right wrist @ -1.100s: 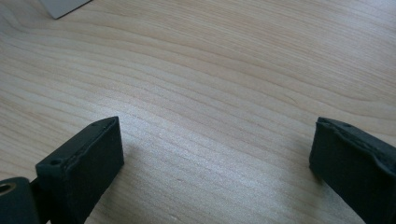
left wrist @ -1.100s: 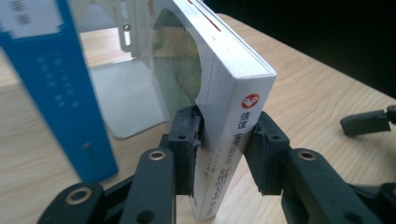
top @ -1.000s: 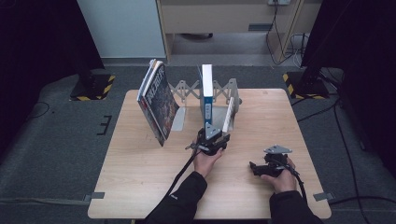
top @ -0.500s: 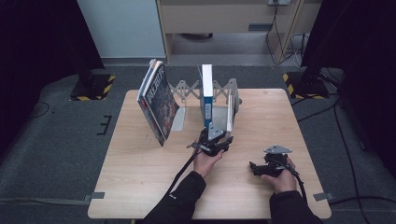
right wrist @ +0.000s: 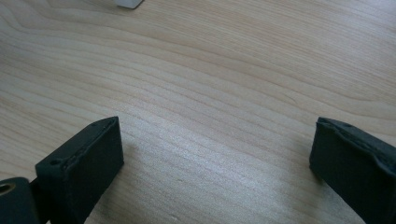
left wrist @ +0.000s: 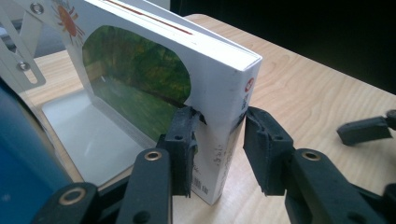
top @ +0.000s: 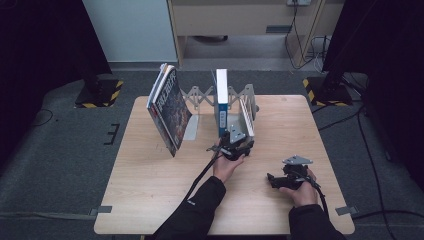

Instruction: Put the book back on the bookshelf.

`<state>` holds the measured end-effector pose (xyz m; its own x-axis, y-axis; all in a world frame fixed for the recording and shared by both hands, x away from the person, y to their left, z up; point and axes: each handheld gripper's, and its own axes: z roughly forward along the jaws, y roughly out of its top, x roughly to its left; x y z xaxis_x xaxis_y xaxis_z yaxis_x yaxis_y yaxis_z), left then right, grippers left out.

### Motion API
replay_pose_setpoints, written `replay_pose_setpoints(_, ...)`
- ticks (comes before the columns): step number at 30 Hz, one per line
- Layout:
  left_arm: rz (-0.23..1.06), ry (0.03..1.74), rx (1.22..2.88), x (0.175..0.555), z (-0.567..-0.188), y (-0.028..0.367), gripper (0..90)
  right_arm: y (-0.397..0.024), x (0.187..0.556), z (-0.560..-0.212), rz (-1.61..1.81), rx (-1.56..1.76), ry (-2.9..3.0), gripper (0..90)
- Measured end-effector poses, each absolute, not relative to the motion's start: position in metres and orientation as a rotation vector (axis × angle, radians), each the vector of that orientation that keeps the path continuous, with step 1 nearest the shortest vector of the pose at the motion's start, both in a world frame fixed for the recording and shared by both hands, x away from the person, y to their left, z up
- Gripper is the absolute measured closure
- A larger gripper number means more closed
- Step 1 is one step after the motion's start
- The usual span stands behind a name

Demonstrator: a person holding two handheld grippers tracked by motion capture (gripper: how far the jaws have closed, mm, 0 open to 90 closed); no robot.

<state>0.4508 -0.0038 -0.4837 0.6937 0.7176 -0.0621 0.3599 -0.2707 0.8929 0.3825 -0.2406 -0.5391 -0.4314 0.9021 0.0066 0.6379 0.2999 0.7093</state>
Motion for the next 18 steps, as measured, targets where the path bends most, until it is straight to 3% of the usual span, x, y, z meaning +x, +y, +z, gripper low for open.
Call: replay_pose_setpoints(18,0.478,0.888,1.881,0.475,-0.483,-0.001,52.9,-0.24,0.383,-0.539,0.911,1.373,2.181,2.7)
